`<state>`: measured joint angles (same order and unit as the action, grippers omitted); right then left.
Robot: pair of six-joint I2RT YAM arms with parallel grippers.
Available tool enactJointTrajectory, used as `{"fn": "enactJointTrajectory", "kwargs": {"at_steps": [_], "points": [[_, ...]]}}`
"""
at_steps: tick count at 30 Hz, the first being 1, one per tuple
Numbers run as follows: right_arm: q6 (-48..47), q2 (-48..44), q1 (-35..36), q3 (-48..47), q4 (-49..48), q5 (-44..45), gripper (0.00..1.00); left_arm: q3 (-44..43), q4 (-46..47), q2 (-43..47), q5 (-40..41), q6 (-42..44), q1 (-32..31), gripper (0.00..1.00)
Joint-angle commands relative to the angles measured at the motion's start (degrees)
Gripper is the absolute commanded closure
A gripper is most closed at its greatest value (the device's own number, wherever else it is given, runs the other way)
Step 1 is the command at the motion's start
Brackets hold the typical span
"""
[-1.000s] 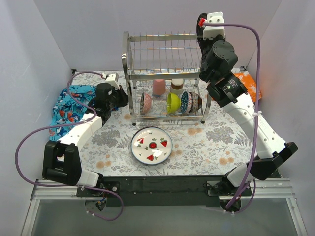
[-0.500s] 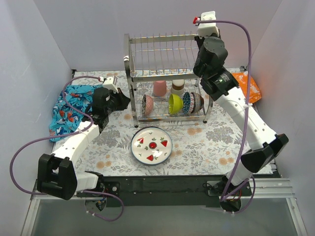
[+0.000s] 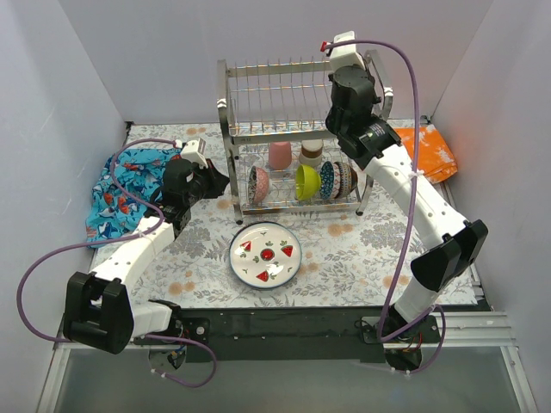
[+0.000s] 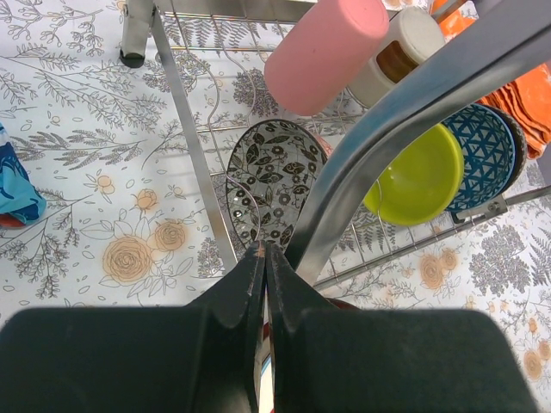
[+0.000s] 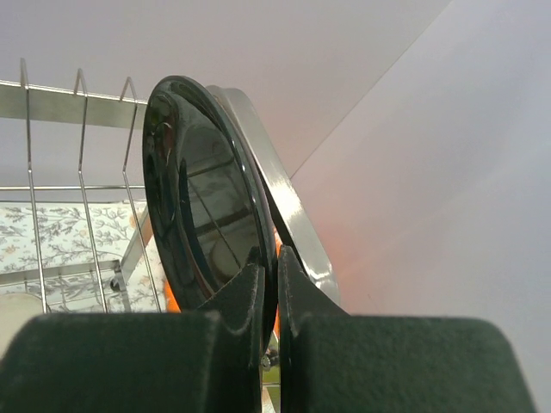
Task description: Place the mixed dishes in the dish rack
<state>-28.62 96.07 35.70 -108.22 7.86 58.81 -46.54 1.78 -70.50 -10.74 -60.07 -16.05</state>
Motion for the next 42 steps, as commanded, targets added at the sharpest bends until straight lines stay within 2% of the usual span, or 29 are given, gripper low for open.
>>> {"fn": "enactJointTrajectory", "kwargs": {"at_steps": [1, 7, 18, 26, 42], "points": [[2.6, -0.3, -1.2, -2.8, 1.2, 1.6, 0.99, -0.1, 2.8, 0.7, -3.4, -1.4, -1.7, 1.0], [7.0, 0.7, -2.7, -5.2, 8.6, -0.6, 0.99, 1.2, 4.7, -0.2, -3.6, -2.3, -1.7, 1.0], [11.6, 2.2, -4.1, -8.8, 15.1, -3.1, 0.99, 1.8, 5.9, -0.5, -4.0, -3.2, -1.7, 1.0], [16.6, 3.5, -6.3, -13.9, 22.9, -9.8, 0.99, 4.4, 7.8, 0.9, -3.5, -3.3, -1.7, 1.0], [16.8, 3.7, -6.5, -16.2, 24.8, -9.1, 0.99, 4.7, 9.0, -0.1, -4.4, -4.4, -1.7, 1.0]]}}
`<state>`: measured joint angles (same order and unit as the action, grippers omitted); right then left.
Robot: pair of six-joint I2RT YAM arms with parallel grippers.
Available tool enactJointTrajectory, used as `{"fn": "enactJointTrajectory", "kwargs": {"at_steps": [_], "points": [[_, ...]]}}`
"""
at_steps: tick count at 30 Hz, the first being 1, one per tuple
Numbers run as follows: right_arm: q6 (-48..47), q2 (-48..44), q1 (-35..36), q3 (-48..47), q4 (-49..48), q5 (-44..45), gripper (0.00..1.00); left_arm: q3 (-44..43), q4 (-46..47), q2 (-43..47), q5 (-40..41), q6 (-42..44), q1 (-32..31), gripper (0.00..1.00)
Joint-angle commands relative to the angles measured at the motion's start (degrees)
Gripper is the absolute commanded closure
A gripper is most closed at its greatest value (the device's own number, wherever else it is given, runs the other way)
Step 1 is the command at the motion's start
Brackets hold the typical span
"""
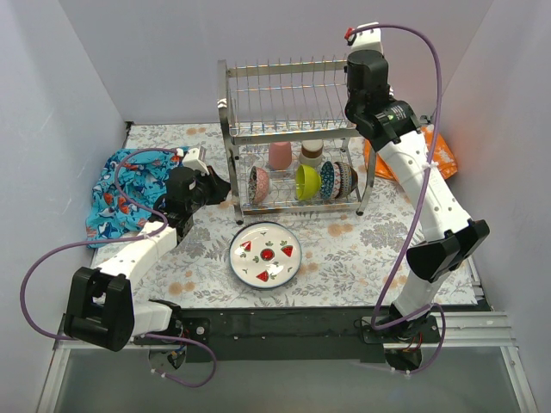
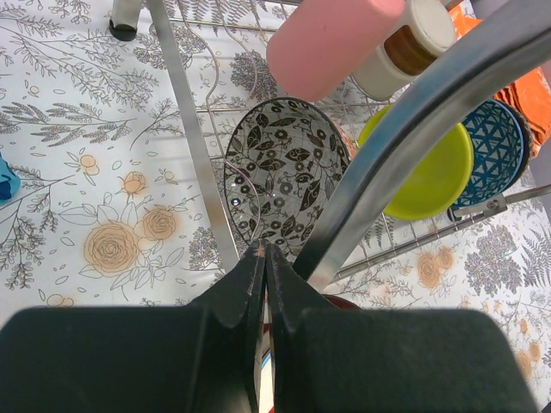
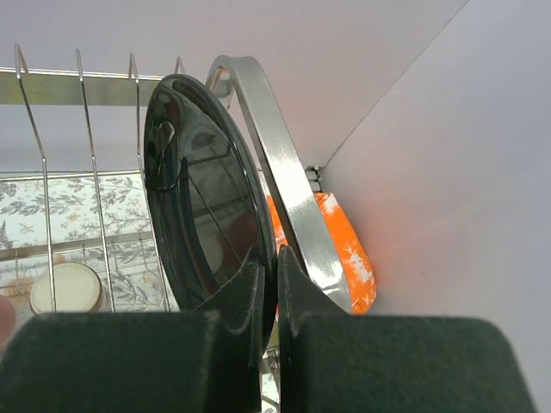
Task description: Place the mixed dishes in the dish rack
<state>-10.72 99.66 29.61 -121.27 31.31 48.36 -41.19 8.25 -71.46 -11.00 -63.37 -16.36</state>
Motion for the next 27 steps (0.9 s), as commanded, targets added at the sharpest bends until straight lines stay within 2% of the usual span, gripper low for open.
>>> {"fn": "enactJointTrajectory", "kwargs": {"at_steps": [1, 6, 11, 21, 27], "points": [[-1.4, 0.1, -0.4, -3.2, 0.4, 1.2, 0.99, -0.7, 2.6, 0.8, -4.1, -1.2, -1.5, 1.0], [-4.8, -0.8, -0.3, -2.6, -3.0, 4.5, 0.99, -1.5, 2.3, 0.3, -4.6, -1.3, -1.4, 1.0], [-9.6, -3.5, -0.4, 1.6, -11.1, 6.0, 0.99, -2.1, 2.5, -0.5, -5.3, -1.8, -1.4, 1.0], [-10.1, -4.6, -0.3, 4.8, -11.6, 5.6, 0.99, -2.3, 2.6, -1.2, -6.0, -2.2, -1.5, 1.0], [-19.7, -4.5, 3.4, 5.8, -17.2, 5.3, 0.99, -2.4, 2.7, -1.5, -6.0, -2.4, -1.4, 1.0]]}}
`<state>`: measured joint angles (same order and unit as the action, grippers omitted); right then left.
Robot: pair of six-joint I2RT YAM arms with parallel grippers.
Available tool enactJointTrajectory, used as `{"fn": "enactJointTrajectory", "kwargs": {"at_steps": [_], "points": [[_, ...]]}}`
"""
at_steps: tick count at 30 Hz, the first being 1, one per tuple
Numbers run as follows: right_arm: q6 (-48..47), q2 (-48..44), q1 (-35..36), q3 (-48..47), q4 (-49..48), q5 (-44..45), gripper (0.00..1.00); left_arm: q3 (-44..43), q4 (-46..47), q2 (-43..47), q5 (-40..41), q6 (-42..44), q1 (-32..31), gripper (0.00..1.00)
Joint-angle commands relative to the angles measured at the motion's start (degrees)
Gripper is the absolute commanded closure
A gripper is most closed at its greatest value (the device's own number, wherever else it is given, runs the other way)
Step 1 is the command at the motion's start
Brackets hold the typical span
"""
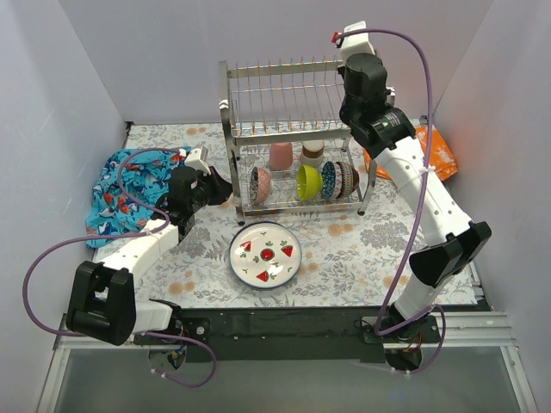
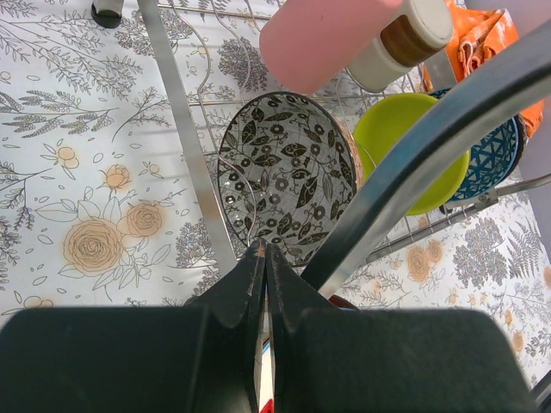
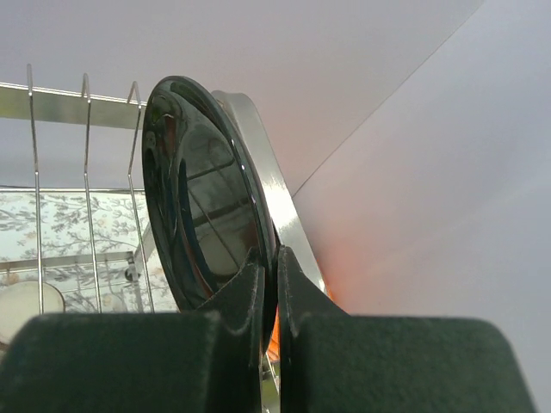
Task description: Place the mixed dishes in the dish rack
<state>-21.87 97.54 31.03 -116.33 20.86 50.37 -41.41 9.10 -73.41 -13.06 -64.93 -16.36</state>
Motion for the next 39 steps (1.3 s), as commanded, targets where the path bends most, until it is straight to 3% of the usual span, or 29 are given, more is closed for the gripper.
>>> {"fn": "enactJointTrajectory", "kwargs": {"at_steps": [1, 8, 16, 21, 39], "points": [[-10.1, -2.6, 2.6, 2.1, -7.8, 3.3, 0.99, -2.3, 2.1, 0.4, -4.1, -0.8, -1.4, 1.0], [-28.6, -4.2, 6.9, 12.5, -17.7, 3.9, 0.99, -2.2, 2.1, 0.4, -4.1, -0.9, -1.4, 1.0], [-52.0, -8.4, 11.3, 29.2, -41.6, 1.8, 0.99, -2.7, 1.9, 0.1, -3.9, -0.9, -1.4, 1.0], [-58.7, -8.8, 14.1, 34.9, -48.9, 0.2, 0.99, -3.2, 2.1, -0.2, -4.2, -1.1, -1.4, 1.0], [-71.3, -6.7, 16.3, 39.0, -61.0, -0.2, 0.99, -9.9, -0.8, -5.0, -5.7, -1.8, -1.4, 1.0]]}}
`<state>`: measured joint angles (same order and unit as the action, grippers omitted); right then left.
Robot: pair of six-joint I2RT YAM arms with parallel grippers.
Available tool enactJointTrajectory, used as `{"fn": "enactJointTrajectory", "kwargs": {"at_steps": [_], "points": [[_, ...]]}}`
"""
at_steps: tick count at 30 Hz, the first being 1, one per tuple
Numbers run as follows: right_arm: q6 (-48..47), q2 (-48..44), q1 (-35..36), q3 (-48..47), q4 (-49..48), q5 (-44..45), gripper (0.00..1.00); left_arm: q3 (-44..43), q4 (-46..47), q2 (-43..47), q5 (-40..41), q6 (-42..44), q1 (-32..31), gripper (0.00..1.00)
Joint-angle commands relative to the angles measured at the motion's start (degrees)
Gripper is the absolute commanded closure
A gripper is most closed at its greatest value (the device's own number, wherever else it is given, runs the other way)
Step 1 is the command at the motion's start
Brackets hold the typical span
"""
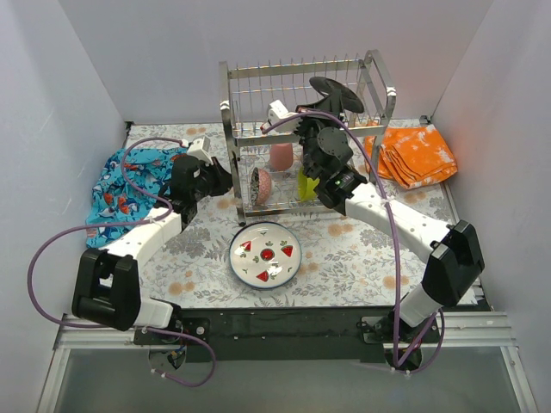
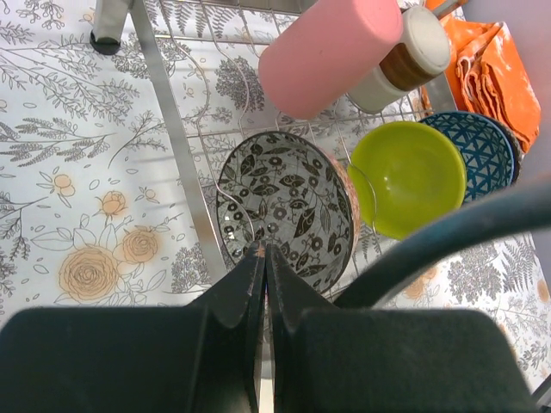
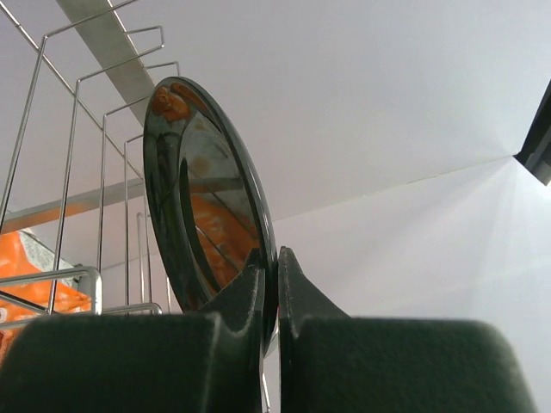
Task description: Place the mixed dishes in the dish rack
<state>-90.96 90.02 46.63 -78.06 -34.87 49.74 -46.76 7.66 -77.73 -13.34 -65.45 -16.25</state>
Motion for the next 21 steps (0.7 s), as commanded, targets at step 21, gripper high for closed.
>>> {"fn": "enactJointTrajectory", "kwargs": {"at_steps": [21], "points": [[-0.3, 1.4, -0.5, -1.0, -5.4, 8.4, 0.99, -11.2, -6.2, -2.3, -5.7, 1.5, -1.5, 1.0]]}}
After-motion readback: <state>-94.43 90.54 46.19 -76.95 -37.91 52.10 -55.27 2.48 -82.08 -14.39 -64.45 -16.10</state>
